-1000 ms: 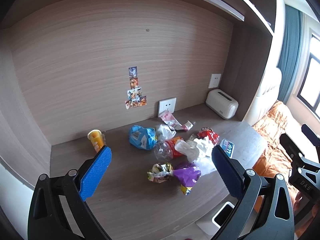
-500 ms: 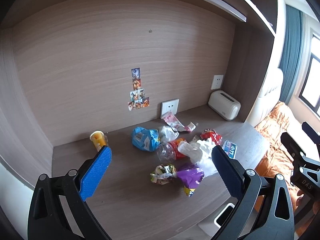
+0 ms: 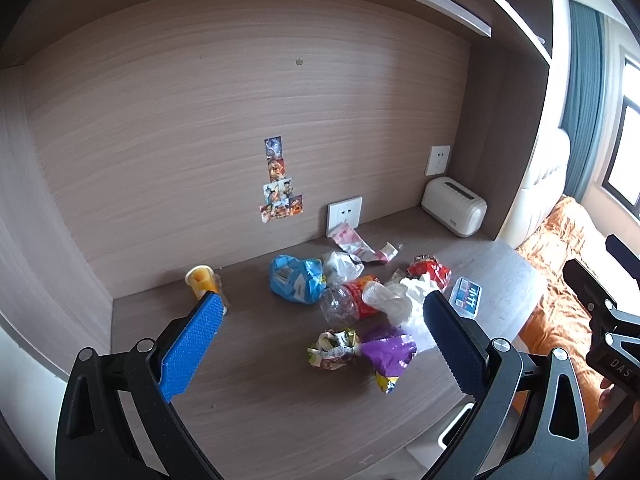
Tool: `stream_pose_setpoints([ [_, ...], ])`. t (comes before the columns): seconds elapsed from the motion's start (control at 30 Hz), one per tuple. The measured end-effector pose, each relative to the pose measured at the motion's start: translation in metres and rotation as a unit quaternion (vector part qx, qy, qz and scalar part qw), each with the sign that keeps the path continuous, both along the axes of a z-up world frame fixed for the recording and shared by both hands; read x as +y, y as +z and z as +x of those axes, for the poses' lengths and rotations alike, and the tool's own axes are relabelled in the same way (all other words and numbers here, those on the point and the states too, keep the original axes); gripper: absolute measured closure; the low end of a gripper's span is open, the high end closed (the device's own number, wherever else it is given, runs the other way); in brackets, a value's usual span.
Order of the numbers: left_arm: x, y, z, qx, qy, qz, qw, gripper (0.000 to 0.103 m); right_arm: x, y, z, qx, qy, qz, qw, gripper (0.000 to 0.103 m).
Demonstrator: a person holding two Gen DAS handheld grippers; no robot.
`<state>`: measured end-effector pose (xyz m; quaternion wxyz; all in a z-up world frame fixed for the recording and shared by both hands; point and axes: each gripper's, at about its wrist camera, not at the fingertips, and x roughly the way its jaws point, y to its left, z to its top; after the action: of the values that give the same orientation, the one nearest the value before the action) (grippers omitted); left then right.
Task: Collect trash
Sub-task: 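Move both grippers toward the trash pile on the desk, then grasp the purple snack bag with the right gripper while the left grasps the green wrapper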
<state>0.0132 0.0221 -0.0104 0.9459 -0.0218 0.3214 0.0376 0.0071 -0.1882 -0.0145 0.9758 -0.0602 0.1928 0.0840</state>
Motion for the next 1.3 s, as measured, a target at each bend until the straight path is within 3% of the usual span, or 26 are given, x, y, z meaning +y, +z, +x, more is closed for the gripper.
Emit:
stream_pose_setpoints([
  [0.5, 0.009, -0.005, -0.004, -0.007, 0.011, -0.013, 0.9998, 0.005, 0.009, -0.007, 0.004, 0.006, 0.005, -0.011, 1.000, 0.003],
  [0.67, 0.009, -0.014, -0.004, -0.008, 0.015, 0.002, 0.9999, 0.005, 0.018, -0.020, 0.011, 0.019, 0.011, -0.021, 1.000, 0.003],
  [1.03, 0.011, -0.057, 0.018, 0.014, -0.029, 0.002, 0.9995, 0.005, 0.041, -0.057, 0.029, 0.070, 0.044, -0.021, 0.996, 0.003],
  [1.3, 0.025, -0.108, 0.055, 0.046, -0.071, 0.034, 0.9959, 0.005, 0.075, -0.105, 0.047, 0.123, 0.059, -0.028, 0.990, 0.003],
])
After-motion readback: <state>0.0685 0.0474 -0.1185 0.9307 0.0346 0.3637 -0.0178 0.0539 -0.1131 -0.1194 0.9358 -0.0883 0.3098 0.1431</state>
